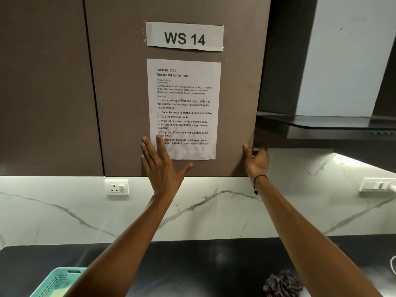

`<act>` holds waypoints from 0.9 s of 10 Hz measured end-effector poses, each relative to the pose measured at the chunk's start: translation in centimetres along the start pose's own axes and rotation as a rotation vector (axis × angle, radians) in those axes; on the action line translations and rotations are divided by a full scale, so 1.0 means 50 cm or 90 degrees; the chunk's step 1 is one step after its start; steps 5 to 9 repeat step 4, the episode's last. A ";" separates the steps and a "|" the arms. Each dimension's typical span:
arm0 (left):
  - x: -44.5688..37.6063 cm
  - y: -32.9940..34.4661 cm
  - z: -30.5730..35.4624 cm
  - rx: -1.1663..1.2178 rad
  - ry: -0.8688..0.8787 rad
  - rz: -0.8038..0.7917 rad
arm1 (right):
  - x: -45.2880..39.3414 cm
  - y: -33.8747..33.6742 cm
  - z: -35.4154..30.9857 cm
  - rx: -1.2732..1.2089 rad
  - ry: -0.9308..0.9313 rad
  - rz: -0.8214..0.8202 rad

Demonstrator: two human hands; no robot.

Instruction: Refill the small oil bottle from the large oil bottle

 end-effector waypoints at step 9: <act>0.068 0.018 -0.053 0.009 0.343 0.001 | 0.149 0.018 -0.033 0.162 -0.171 0.144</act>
Point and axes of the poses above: each hand's wrist, its own x-axis away from the middle knuckle, its own y-axis out of the palm, z = x × y, the point moved 9 cm from there along -x, towards the middle knuckle, and after that the axes turned 1 degree about -x, right-handed, at the moved point
